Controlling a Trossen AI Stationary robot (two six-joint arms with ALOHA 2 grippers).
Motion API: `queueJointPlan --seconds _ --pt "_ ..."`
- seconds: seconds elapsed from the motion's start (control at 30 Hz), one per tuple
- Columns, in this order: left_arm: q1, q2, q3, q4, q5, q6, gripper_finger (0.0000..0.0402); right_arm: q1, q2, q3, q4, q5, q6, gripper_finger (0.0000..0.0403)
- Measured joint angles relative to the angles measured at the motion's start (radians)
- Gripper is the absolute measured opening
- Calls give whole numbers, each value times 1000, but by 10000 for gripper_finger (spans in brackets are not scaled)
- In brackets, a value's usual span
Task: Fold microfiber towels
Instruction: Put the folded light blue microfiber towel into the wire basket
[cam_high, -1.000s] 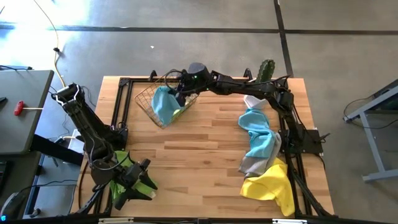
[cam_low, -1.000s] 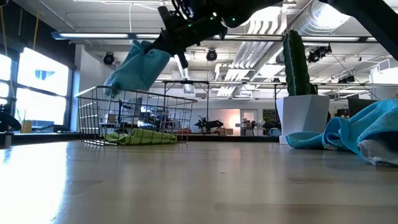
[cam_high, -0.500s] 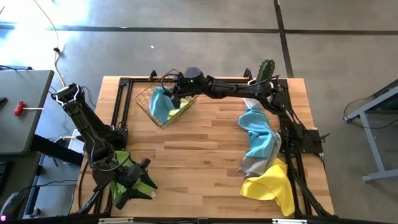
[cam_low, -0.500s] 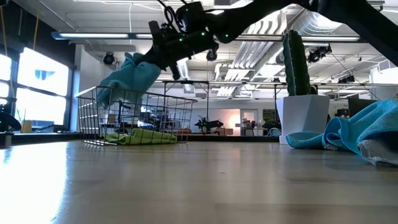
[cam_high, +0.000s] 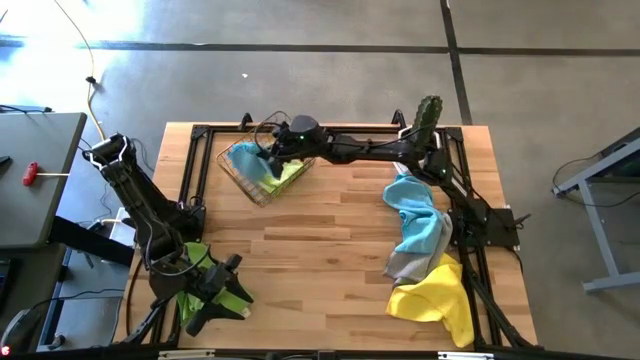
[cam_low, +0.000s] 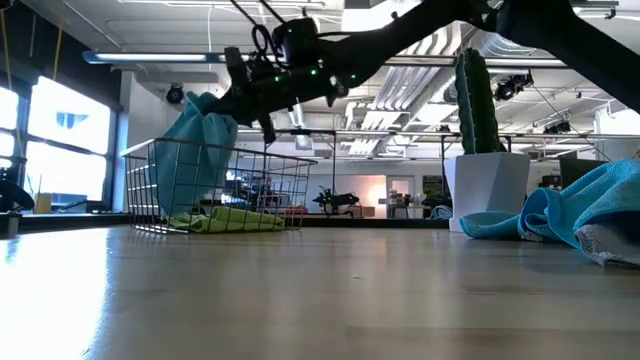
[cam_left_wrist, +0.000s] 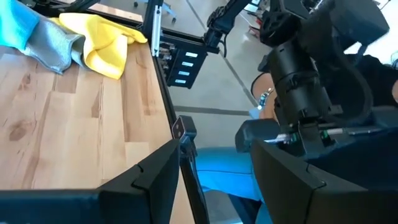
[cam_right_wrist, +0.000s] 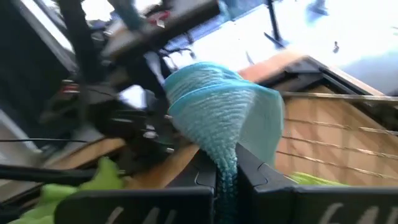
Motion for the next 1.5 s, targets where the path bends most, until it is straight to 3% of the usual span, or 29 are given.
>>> queueJointPlan --seconds 0.23,0.5,0.97,1.17,1.3,1.5 --pt "0 0 0 -4 0 -21 188 1 86 192 -233 -58 -2 0" --pt "0 0 0 -44 5 -26 188 2 92 397 -485 -160 -9 0" --pt "0 0 0 -94 3 -26 188 -36 145 341 -513 -16 -37 0" --pt "0 0 0 -97 3 -26 188 -57 162 341 -517 -10 -90 4" --pt "0 0 0 -100 3 -26 188 -57 162 341 -528 32 -152 31" --pt "0 0 0 -102 2 -26 188 -57 162 341 -556 92 -243 102"
